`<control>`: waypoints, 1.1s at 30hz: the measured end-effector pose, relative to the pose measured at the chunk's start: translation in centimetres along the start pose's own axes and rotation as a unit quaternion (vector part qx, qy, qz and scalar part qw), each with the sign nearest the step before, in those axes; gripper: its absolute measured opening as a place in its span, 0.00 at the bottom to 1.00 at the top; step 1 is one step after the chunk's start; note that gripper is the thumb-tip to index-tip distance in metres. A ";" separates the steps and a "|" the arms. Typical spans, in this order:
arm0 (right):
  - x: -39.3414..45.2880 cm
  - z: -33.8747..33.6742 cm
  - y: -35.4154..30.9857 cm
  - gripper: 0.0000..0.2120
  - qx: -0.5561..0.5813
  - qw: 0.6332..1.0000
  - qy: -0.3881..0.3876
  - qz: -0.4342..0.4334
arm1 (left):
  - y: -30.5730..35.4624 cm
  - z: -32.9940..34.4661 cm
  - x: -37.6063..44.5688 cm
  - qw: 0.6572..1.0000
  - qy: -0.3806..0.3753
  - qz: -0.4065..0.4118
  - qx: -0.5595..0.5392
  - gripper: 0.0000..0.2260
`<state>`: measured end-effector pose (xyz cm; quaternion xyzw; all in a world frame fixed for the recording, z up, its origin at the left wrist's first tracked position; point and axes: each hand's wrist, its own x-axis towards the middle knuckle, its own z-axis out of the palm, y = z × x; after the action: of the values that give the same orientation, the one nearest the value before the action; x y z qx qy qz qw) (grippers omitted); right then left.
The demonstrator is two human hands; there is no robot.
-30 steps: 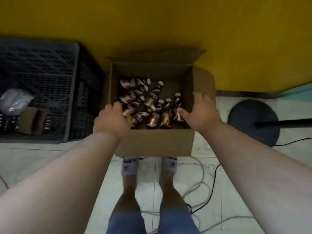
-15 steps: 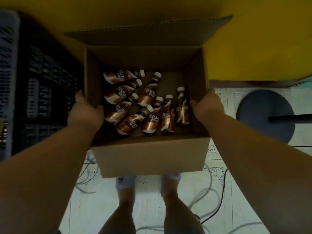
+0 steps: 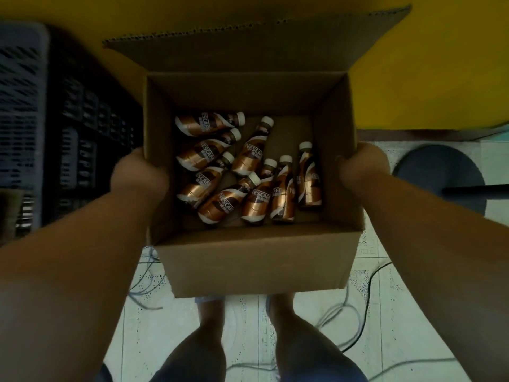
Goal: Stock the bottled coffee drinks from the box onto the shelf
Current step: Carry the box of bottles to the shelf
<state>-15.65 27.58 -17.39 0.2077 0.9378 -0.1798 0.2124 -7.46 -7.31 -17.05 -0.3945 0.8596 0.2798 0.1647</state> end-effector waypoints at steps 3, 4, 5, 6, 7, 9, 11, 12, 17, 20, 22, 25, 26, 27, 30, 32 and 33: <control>-3.5 -5.0 0.0 0.15 -0.009 1.000 -0.001 -0.011 | 1.9 -3.3 -4.0 1.000 -0.005 0.003 0.007 0.16; -4.9 -7.1 -0.1 0.16 -0.015 1.000 -0.002 -0.010 | 2.7 -4.8 -5.6 1.000 -0.006 0.005 0.008 0.16; -6.4 -9.2 -0.2 0.16 -0.020 1.000 0.002 -0.008 | 3.5 -6.5 -7.3 1.000 -0.005 0.010 0.008 0.16; -8.1 -11.4 -0.2 0.16 -0.023 1.000 0.006 -0.003 | 4.3 -8.1 -9.1 1.000 -0.003 0.015 0.008 0.15; -9.8 -13.5 -0.2 0.16 -0.026 1.000 0.010 0.002 | 5.1 -9.7 -10.9 1.000 0.002 0.018 0.012 0.15; -13.2 -17.6 0.2 0.16 -0.026 0.999 0.016 0.013 | 6.6 -12.9 -14.7 0.999 0.018 0.025 0.020 0.14; -16.3 -20.9 1.0 0.16 -0.010 0.999 0.034 0.036 | 7.8 -15.6 -17.6 0.998 0.034 0.046 0.026 0.12; -17.8 -22.4 1.6 0.16 -0.003 0.998 0.041 0.051 | 8.4 -16.7 -18.7 0.997 0.038 0.061 0.031 0.12; -24.8 -26.6 4.3 0.12 0.042 0.989 0.094 0.109 | 11.1 -21.4 -22.4 0.988 -0.003 0.147 0.042 0.06; -28.9 -27.5 6.3 0.17 0.061 0.982 0.115 0.138 | 13.0 -22.9 -23.7 0.973 -0.022 0.213 0.084 0.08; -32.0 -27.2 8.2 0.20 0.073 0.974 0.126 0.175 | 14.5 -23.2 -24.6 0.958 -0.036 0.263 0.106 0.07; -36.7 -26.3 12.1 0.21 0.103 0.956 0.141 0.237 | 16.8 -22.7 -27.7 0.926 -0.073 0.340 0.146 0.07; -38.0 -26.2 13.1 0.21 0.113 0.950 0.145 0.253 | 17.4 -22.4 -28.6 0.915 -0.081 0.362 0.158 0.06; -39.3 -26.1 14.1 0.21 0.122 0.943 0.148 0.272 | 18.0 -21.9 -29.7 0.906 -0.086 0.379 0.168 0.06; -44.6 -26.2 19.0 0.22 0.157 0.907 0.171 0.352 | 20.1 -18.9 -34.9 0.865 -0.110 0.445 0.203 0.05; -48.1 -25.6 22.5 0.21 0.172 0.880 0.182 0.404 | 21.6 -16.2 -38.9 0.833 -0.123 0.488 0.229 0.03; -49.9 -25.4 24.3 0.21 0.177 0.866 0.188 0.428 | 22.1 -14.8 -41.0 0.817 -0.130 0.507 0.241 0.03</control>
<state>28.56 43.41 21.59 0.6529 0.7313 -0.1913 0.0481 0.57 19.49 23.04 0.1900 0.9485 0.1567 0.1995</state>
